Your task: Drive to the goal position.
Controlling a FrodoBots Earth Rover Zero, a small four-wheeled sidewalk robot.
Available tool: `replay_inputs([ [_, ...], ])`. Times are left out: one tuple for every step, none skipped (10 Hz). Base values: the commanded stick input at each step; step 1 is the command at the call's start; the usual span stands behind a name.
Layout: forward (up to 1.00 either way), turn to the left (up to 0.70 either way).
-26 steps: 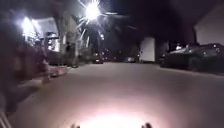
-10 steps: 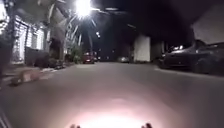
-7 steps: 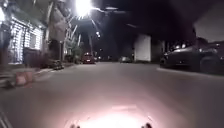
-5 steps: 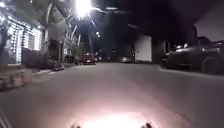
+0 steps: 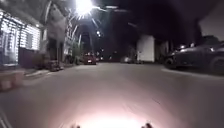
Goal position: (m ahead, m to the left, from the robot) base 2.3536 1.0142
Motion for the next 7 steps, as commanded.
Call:
replay_inputs([
  [0.85, 0.0],
  [0.85, 0.0],
  [0.85, 0.0],
  [0.85, 0.0],
  [0.85, 0.0],
  [0.85, 0.0],
  [0.85, 0.0],
])
